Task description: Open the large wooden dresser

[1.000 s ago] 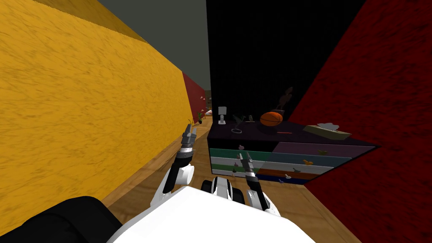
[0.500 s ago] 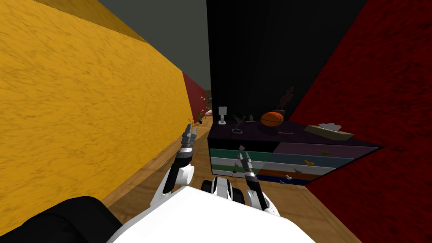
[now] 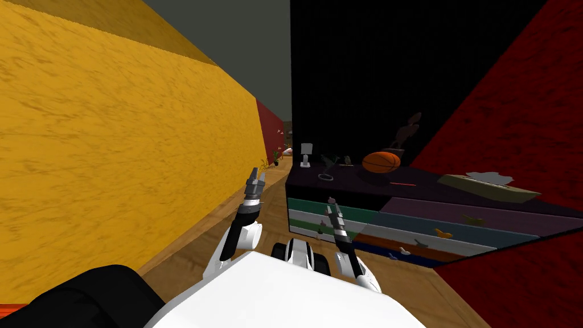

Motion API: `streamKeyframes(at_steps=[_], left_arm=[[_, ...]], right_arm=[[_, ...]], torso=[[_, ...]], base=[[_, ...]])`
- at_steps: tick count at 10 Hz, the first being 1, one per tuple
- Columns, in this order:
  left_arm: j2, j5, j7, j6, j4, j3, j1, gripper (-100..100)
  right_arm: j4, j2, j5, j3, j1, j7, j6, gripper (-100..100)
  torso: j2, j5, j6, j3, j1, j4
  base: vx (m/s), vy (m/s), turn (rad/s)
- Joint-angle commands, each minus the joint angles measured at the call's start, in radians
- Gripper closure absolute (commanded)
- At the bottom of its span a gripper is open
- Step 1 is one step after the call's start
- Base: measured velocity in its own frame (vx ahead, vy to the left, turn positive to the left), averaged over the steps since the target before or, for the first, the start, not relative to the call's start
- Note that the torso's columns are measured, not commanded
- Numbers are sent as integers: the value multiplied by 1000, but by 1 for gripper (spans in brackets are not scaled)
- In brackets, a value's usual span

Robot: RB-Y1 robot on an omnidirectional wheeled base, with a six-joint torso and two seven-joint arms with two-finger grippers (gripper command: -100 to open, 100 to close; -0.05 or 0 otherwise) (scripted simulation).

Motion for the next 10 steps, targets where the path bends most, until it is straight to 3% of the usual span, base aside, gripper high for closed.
streamKeyframes(at_steps=[1, 2, 3, 7, 9, 10], left_arm=[[0, 0, 0, 0, 0, 0, 0, 0], [0, 0, 0, 0, 0, 0, 0, 0], [0, 0, 0, 0, 0, 0, 0, 0], [0, 0, 0, 0, 0, 0, 0, 0], [0, 0, 0, 0, 0, 0, 0, 0], [0, 0, 0, 0, 0, 0, 0, 0]], right_arm=[[64, -11, -18, -78, -53, 8, 1, -100], [93, -16, -25, -107, -75, 9, -1, -100], [93, -16, -25, -107, -75, 9, -1, -100], [208, -33, -52, -226, -162, 16, -10, -100], [220, -32, -51, -220, -166, 13, -22, -100], [179, -29, -45, -196, -140, 14, -7, 100]], torso=[[-2, 0, 0, -1, 1, 0], [-4, 0, 0, -2, 0, -1], [-5, 0, 0, -3, 0, -1], [-4, 0, -1, -2, 1, -1], [-6, 0, 1, -4, 0, -2], [-8, 0, 0, -5, 0, -2]], base=[[-119, -16, 289], [-117, -27, 361], [-75, -15, 104], [-96, -2, 291], [-45, 0, 62], [37, -4, -266]])
